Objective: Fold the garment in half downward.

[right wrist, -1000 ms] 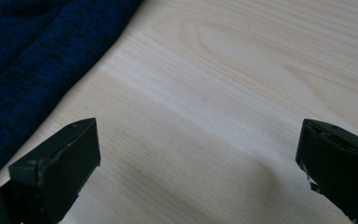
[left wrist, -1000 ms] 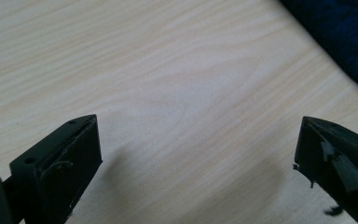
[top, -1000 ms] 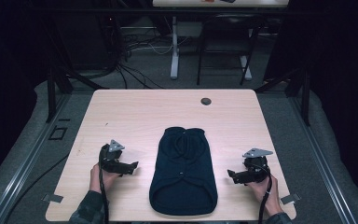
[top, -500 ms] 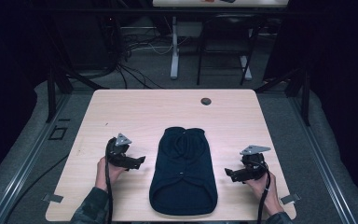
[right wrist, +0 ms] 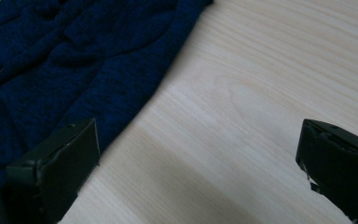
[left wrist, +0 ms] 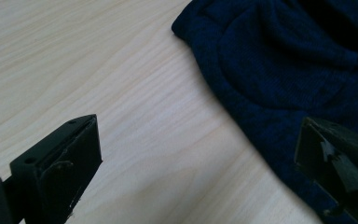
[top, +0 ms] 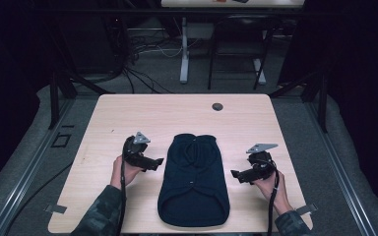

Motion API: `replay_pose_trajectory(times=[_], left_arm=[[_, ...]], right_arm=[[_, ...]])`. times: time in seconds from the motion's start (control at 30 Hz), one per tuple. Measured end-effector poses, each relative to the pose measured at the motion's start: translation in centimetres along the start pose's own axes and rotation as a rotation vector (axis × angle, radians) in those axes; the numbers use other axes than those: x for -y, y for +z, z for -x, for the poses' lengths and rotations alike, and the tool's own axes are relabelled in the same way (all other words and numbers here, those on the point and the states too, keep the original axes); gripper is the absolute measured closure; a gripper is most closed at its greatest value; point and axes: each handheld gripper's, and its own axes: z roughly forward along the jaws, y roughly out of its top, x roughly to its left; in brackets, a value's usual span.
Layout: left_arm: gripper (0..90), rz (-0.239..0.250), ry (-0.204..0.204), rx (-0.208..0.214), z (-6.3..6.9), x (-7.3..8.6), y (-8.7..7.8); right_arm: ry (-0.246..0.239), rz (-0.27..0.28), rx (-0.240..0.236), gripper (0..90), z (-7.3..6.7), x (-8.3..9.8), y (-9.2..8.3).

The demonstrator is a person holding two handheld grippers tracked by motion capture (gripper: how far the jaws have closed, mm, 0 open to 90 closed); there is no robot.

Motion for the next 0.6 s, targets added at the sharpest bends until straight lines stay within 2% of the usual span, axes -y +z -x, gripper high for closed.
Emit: replay_pose_trajectory(times=[0.1,0.2,0.37,0.4,0.6], left_arm=[[0.5,-0.003,-0.003,0.016,0.2,-0.9,0.7],[0.6,-0.007,0.002,0.022,0.3,-1.4,1.1],[0.8,-0.014,0.020,0.031,0.5,-2.6,2.0],[0.3,-0.012,0.021,0.040,0.5,-2.8,2.3],[0.2,-0.018,0.031,0.057,0.6,-4.2,3.3]], right_arm=[[0.001,0.000,-0.036,0.0,0.0,-1.4,0.8],[0.002,-0.006,-0.046,0.0,0.0,-2.1,1.3],[-0.021,-0.016,-0.057,0.0,-0.1,-3.9,2.1],[-0.019,-0.019,-0.068,0.0,-0.1,-4.7,2.3],[-0.015,-0.024,-0.094,0.0,0.1,-6.2,3.1]])
